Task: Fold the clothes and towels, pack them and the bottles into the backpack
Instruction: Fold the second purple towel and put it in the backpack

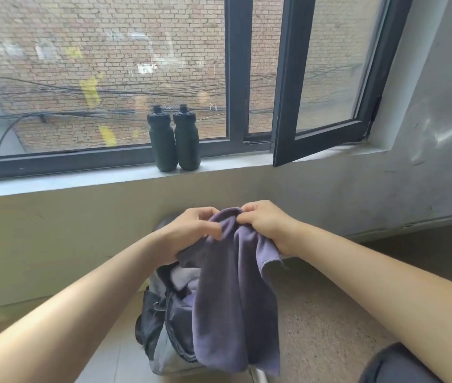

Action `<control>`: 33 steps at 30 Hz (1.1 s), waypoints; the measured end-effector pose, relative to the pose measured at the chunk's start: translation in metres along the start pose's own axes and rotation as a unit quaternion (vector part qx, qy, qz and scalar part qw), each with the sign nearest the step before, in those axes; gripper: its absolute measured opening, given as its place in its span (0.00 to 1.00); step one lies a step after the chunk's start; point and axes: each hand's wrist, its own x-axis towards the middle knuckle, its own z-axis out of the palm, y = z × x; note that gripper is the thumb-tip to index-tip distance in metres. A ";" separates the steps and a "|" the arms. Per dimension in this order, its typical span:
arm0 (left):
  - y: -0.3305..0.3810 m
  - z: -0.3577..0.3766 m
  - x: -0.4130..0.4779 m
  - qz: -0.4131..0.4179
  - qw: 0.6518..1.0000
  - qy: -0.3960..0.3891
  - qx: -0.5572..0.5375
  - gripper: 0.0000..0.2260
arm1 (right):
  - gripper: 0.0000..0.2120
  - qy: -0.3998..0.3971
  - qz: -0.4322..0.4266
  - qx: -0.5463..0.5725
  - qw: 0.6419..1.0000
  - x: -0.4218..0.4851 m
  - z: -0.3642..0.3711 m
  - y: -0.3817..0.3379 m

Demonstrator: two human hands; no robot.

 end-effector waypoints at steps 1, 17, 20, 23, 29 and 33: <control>-0.002 -0.001 -0.002 0.005 1.000 0.008 0.014 0.19 | 0.13 0.019 0.014 0.022 0.999 0.001 -0.002 -0.001; -0.014 -0.008 -0.003 0.171 0.962 0.213 -0.014 0.08 | 0.08 0.160 0.119 0.325 0.924 0.010 -0.025 -0.007; -0.003 0.009 -0.007 0.217 0.954 0.207 0.000 0.03 | 0.12 0.140 0.112 0.420 0.889 0.007 -0.021 -0.012; 0.003 0.026 -0.010 0.241 0.955 0.171 0.002 0.04 | 0.10 0.123 0.106 0.448 0.879 0.004 -0.015 -0.017; 0.004 0.041 -0.008 0.233 0.955 0.178 -0.044 0.06 | 0.12 0.095 0.110 0.451 0.880 0.002 -0.010 -0.018; 0.003 0.038 -0.004 0.175 0.957 0.201 -0.115 0.07 | 0.17 -0.004 0.023 0.392 0.920 -0.005 -0.011 -0.021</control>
